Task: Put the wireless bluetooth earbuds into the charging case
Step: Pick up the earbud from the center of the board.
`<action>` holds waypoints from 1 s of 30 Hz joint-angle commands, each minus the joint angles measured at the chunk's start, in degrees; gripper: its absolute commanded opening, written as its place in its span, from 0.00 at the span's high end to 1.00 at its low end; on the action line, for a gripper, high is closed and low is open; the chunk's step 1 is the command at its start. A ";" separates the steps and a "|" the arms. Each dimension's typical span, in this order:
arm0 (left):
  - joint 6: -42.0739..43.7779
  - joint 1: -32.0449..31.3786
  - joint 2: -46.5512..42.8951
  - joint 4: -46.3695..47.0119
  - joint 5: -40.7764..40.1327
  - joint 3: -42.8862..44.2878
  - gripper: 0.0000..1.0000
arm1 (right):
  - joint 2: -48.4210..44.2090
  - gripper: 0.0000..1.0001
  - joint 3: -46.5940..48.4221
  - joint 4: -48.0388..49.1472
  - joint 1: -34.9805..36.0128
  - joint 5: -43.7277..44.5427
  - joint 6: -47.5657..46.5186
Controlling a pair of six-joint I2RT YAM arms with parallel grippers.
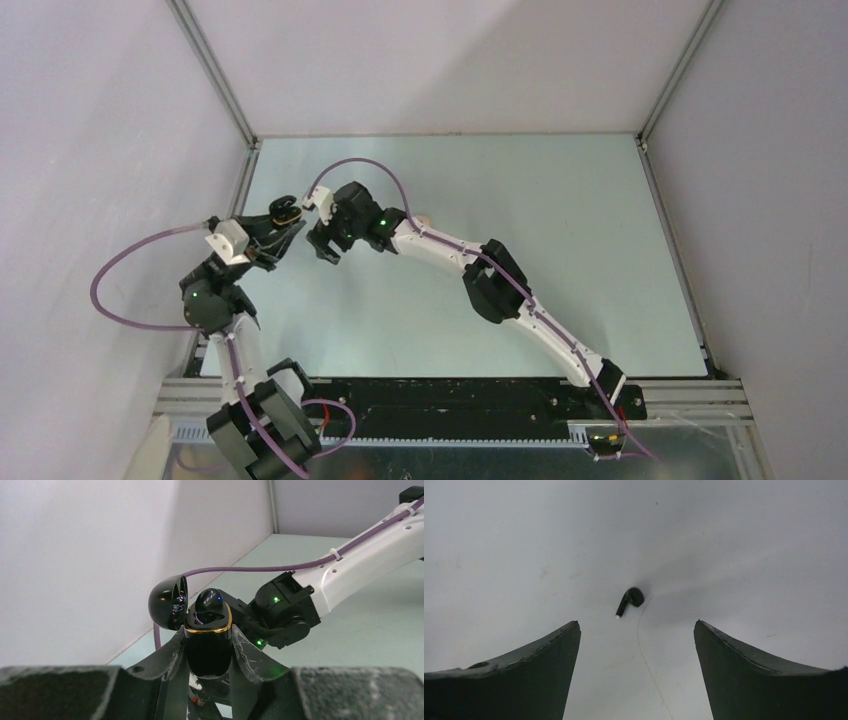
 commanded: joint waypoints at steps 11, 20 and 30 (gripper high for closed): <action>-7.20 2.92 0.96 4.49 -1.81 1.33 0.95 | 6.58 0.18 14.61 9.22 0.37 5.35 26.21; -10.17 4.11 3.77 4.58 -2.24 1.77 0.95 | 12.71 0.13 20.20 14.68 1.50 -2.61 34.37; -11.81 4.53 6.22 4.67 -2.63 2.06 0.95 | 17.10 0.15 19.81 16.64 1.55 -5.20 43.29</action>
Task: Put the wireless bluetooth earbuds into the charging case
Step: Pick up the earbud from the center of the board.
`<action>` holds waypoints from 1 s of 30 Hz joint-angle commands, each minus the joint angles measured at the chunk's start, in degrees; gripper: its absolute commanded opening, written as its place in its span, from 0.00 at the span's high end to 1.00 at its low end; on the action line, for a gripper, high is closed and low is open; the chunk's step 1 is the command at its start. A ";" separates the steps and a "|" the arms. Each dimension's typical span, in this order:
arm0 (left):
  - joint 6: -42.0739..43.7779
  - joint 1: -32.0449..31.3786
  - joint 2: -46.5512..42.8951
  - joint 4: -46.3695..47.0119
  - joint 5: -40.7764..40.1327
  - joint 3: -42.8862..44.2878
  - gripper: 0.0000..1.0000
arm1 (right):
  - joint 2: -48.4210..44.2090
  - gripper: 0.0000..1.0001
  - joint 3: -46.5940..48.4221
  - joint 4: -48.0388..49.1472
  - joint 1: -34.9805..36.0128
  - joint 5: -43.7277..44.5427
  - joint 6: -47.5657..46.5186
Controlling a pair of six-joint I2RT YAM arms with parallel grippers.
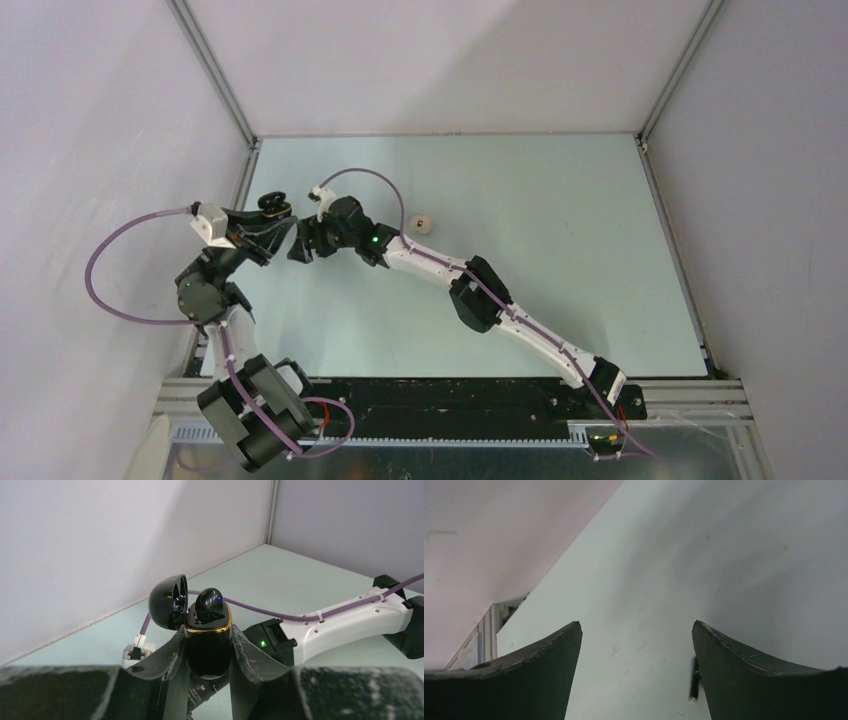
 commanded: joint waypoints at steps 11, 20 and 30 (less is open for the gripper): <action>-1.83 0.98 2.75 3.19 -1.64 2.44 0.95 | 2.60 0.18 3.62 2.18 -0.23 -4.70 7.03; -1.79 1.01 1.88 3.19 -1.58 1.93 0.95 | 1.12 0.27 0.40 1.75 -1.70 -11.27 9.53; -1.63 1.01 2.00 3.21 -1.61 1.74 0.95 | 1.71 0.20 1.67 1.74 -1.82 -7.80 8.12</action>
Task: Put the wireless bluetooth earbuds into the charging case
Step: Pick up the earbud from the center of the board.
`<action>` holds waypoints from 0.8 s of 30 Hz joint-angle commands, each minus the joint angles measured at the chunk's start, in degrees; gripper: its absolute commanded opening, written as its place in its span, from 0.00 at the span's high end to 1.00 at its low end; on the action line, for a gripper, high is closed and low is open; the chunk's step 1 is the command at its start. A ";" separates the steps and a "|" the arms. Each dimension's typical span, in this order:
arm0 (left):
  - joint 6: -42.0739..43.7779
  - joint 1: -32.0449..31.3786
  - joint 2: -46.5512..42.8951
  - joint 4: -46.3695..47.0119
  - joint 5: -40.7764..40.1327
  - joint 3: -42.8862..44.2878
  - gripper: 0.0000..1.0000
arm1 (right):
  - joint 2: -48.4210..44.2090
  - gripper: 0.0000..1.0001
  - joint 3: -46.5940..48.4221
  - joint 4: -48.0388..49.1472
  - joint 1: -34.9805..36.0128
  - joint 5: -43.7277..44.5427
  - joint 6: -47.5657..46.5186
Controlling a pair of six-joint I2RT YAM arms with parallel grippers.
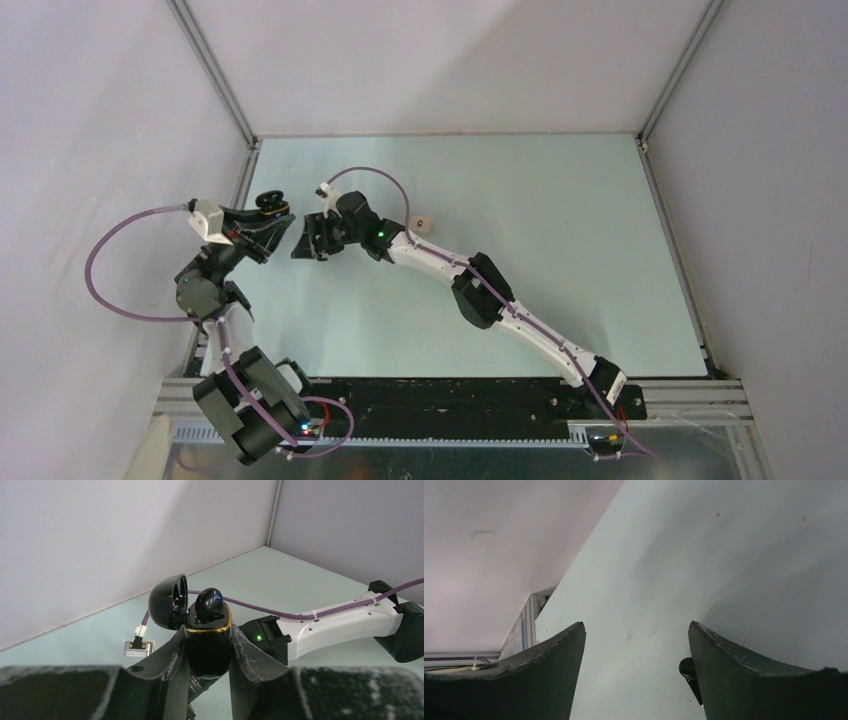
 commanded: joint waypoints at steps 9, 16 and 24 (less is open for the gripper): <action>-0.97 0.71 -0.57 3.14 -1.00 1.99 0.95 | -0.93 0.29 0.16 -1.22 -0.84 -2.99 1.43; -1.34 0.74 -0.74 3.16 -0.95 2.17 0.95 | -3.61 0.26 -2.58 -7.67 -1.71 -3.40 1.07; -1.91 0.77 -0.89 3.16 -1.03 2.49 0.95 | -6.73 0.28 -5.90 -10.97 -1.13 -3.98 -5.54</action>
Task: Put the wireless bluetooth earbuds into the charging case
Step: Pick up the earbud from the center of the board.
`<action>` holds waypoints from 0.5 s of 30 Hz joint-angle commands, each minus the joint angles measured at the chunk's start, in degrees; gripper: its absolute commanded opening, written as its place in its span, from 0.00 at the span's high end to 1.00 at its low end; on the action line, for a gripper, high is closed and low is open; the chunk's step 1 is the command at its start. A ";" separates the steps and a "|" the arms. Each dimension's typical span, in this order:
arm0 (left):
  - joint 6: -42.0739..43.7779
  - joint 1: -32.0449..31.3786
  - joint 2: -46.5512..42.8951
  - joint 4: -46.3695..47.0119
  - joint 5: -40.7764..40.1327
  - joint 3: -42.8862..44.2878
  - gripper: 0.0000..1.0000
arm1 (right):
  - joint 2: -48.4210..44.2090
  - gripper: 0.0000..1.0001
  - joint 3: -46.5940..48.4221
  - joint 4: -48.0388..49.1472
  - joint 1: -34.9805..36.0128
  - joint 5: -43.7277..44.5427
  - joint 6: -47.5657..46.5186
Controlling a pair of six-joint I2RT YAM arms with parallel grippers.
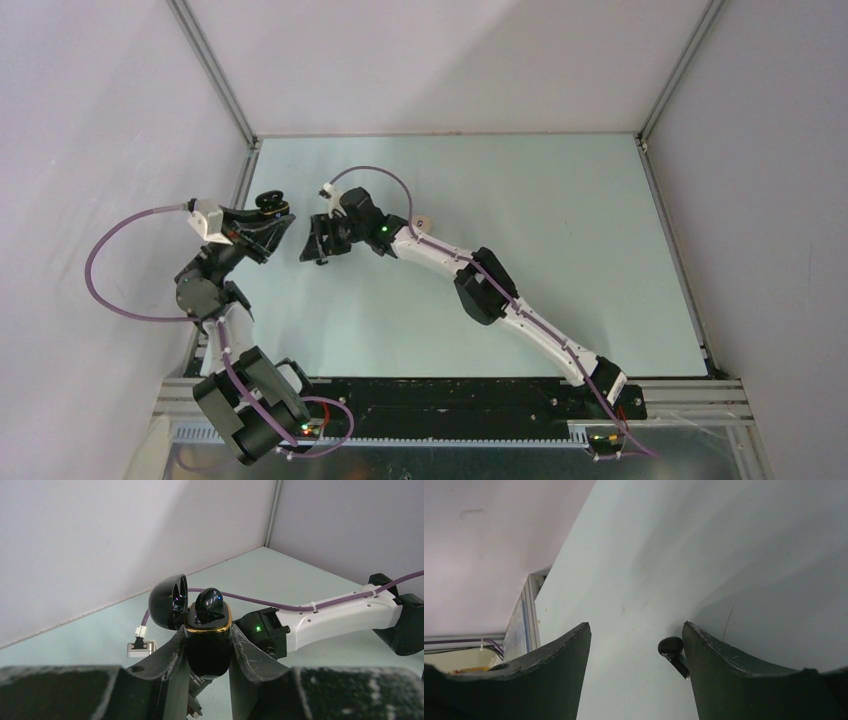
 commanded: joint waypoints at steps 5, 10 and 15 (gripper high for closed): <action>-1.58 0.72 -1.73 3.16 -1.18 2.55 0.95 | -7.91 0.38 -7.81 -9.23 0.68 0.80 -9.43; -1.77 0.72 -2.67 3.18 -1.26 2.19 0.95 | -8.84 0.41 -9.71 -9.59 1.16 2.80 -10.98; -2.03 0.72 -3.05 3.16 -1.45 2.24 0.95 | -8.90 0.42 -8.99 -10.61 2.37 5.96 -12.51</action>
